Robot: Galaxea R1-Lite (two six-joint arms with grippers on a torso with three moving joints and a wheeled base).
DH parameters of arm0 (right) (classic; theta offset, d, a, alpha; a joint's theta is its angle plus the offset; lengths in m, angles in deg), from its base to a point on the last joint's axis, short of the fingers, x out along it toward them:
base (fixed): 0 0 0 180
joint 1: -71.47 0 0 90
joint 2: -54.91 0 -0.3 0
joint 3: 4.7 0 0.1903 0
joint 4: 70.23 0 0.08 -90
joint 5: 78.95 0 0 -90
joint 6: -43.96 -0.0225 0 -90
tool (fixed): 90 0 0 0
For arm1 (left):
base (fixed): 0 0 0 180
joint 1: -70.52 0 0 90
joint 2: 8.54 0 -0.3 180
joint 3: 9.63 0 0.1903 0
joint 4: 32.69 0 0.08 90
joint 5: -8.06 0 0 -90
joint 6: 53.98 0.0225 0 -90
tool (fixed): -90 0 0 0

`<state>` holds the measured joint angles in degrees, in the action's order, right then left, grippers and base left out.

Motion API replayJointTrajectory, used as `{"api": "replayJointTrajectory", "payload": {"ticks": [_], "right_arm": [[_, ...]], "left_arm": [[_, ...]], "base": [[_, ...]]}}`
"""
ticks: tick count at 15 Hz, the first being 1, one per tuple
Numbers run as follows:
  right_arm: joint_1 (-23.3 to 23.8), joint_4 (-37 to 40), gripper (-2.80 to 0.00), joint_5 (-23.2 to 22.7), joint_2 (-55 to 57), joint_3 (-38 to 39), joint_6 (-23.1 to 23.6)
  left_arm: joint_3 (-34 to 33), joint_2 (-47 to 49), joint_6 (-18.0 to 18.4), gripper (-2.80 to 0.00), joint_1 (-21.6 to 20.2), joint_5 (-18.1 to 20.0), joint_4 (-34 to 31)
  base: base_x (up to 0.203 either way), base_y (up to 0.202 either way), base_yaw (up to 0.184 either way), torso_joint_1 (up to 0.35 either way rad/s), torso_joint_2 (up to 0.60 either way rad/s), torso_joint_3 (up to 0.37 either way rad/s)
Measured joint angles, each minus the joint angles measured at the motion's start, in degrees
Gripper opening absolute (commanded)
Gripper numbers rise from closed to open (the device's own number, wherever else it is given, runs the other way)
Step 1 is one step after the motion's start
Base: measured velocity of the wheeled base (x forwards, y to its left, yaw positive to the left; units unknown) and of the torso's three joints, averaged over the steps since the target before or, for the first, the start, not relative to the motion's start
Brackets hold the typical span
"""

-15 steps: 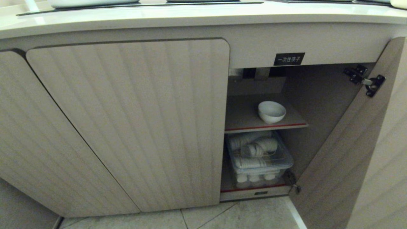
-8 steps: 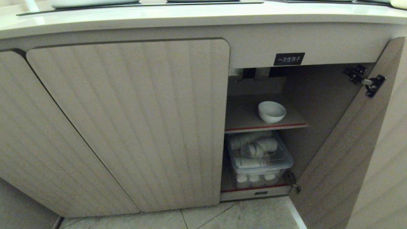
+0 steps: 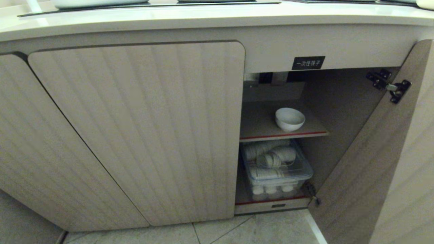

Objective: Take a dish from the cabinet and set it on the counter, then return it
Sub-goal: Close the cabinet door

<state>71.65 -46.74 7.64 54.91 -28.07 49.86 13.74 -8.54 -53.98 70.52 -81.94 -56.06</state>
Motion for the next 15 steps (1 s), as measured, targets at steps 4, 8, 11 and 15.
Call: {"api": "replayJointTrajectory", "payload": {"ticks": [4, 8, 11, 15], "right_arm": [[0.0, 0.0, -2.80, 0.0, -0.1, 0.0, 0.0], [0.0, 0.0, -2.80, 0.0, -0.1, 0.0, 0.0], [0.0, 0.0, -2.80, 0.0, -0.1, 0.0, 0.0], [0.0, 0.0, -2.80, 0.0, -0.1, 0.0, 0.0]], "left_arm": [[0.0, 0.0, 0.0, -2.80, 0.0, 0.0, 0.0], [0.0, 0.0, 0.0, -2.80, 0.0, 0.0, 0.0], [0.0, 0.0, 0.0, -2.80, 0.0, 0.0, 0.0], [0.0, 0.0, 0.0, -2.80, 0.0, 0.1, 0.0]], "base": [[0.000, 0.000, 0.000, 0.000, 0.00, 0.000], [0.000, 0.000, 0.000, 0.000, 0.00, 0.000], [0.000, 0.000, 0.000, 0.000, 0.00, 0.000], [0.000, 0.000, 0.000, 0.000, 0.00, 0.000]]}}
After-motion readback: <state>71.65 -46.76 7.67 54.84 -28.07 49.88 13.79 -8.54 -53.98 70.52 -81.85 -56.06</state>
